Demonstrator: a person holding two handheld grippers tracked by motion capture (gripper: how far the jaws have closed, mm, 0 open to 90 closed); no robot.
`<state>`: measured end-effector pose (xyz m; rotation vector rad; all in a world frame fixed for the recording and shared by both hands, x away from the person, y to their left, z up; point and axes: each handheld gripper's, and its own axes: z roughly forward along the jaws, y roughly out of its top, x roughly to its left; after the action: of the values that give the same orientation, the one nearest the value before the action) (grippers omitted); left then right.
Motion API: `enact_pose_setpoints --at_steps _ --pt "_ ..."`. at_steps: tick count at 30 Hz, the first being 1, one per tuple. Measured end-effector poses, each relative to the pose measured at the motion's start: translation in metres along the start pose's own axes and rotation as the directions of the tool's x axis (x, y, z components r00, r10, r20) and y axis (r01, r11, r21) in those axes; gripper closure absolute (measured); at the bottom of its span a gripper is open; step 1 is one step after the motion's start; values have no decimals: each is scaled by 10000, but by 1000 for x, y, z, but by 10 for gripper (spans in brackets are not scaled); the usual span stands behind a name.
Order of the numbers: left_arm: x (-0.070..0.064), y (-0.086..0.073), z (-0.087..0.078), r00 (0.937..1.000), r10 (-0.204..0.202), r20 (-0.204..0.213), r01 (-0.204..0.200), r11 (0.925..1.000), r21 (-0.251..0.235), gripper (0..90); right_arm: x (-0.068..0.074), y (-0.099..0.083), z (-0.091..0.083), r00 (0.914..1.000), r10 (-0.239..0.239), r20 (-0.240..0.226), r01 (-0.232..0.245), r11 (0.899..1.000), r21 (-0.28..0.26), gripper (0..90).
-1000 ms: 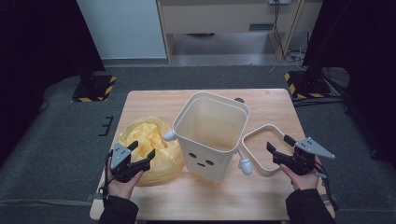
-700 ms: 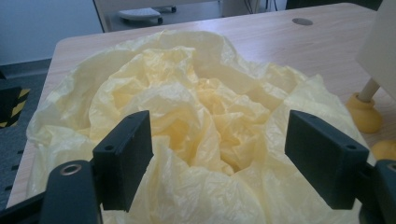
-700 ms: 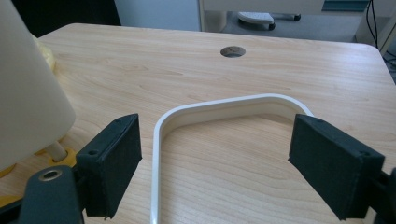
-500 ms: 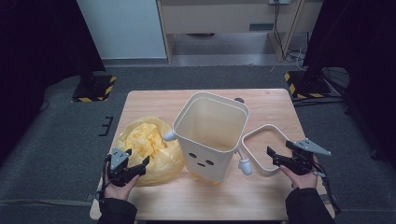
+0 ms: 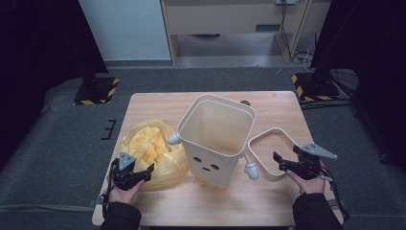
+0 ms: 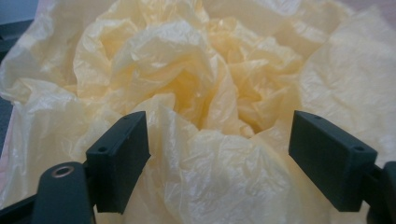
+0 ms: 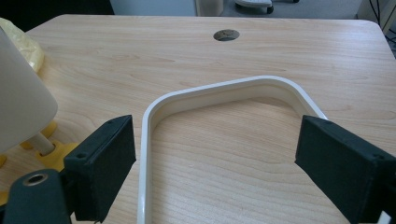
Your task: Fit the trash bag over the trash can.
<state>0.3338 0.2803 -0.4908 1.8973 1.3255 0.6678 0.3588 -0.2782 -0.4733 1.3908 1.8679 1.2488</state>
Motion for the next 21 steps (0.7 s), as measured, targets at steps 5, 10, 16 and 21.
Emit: enact_pose_setpoints --at_steps 5,10,16,21 --pt "6 -4 15 9998 -140 -109 149 9963 846 276 -1 0 1 9999 -117 18 117 9998 150 124" --pt "11 -10 24 9977 -678 -22 672 9830 1709 454 -1 -1 3 9999 -123 17 123 9997 210 124" --pt "8 -9 23 9989 -446 154 411 9829 1797 798 -1 -1 3 9999 -157 30 157 9996 220 125" --pt "8 -1 11 9983 -538 228 508 9917 1182 865 -2 0 2 9998 -175 63 174 9997 185 125"
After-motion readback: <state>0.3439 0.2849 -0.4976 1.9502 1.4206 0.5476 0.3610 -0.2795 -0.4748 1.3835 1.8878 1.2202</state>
